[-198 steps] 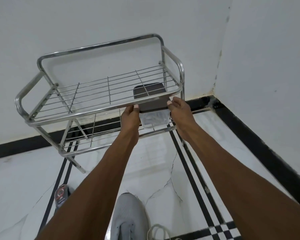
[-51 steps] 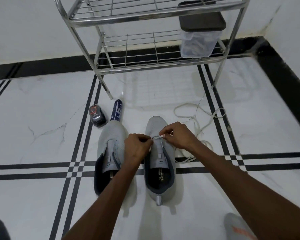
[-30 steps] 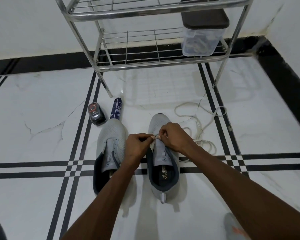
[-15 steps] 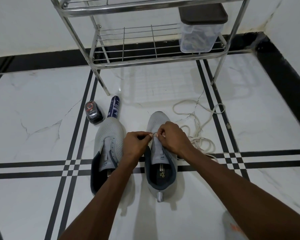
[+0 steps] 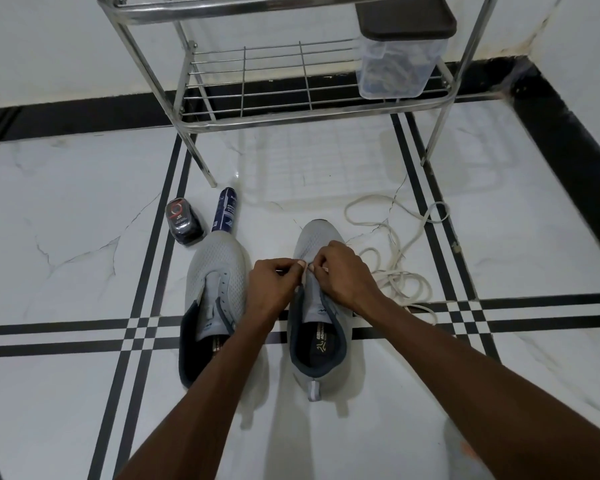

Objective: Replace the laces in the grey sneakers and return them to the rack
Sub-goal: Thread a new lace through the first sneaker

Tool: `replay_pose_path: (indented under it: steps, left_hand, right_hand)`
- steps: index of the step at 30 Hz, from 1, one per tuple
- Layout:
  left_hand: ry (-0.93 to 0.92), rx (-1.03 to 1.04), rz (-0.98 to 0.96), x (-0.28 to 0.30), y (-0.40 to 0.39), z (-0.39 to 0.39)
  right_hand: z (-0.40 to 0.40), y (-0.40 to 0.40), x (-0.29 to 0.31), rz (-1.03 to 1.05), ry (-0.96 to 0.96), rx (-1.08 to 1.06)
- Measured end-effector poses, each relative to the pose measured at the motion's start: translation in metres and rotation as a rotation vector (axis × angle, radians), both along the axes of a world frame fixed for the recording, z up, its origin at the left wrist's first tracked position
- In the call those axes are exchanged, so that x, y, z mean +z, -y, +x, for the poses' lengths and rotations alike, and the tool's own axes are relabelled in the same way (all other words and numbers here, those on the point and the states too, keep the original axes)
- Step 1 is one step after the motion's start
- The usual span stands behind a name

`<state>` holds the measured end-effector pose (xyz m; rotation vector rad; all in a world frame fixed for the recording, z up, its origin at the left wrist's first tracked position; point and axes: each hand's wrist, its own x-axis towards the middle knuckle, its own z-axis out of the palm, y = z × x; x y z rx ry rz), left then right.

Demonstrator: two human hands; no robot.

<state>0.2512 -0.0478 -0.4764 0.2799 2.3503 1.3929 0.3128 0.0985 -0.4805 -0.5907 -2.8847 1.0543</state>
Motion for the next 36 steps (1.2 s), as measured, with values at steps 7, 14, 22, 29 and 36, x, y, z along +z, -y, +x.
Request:
replay_pose_path:
  steps: [7, 14, 22, 29, 36]
  left_hand:
    - [0.073, 0.039, -0.002, 0.000, -0.007, -0.006]
    - [-0.140, 0.120, -0.133, 0.035, 0.005, -0.027]
    - [-0.506, 0.499, -0.346, 0.067, 0.058, -0.070]
    - [-0.469, -0.351, -0.434, 0.004, 0.002, -0.022]
    - [-0.665, 0.374, -0.361, 0.058, 0.042, -0.065]
  right_hand:
    - [-0.002, -0.001, 0.005, -0.104, 0.046, -0.069]
    - [0.001, -0.014, 0.007, -0.160, 0.096, -0.059]
    - [-0.006, -0.013, 0.013, -0.107, 0.161, 0.028]
    - [-0.011, -0.010, 0.015, -0.021, 0.199, 0.082]
    - [-0.006, -0.017, 0.009, -0.070, 0.185, 0.097]
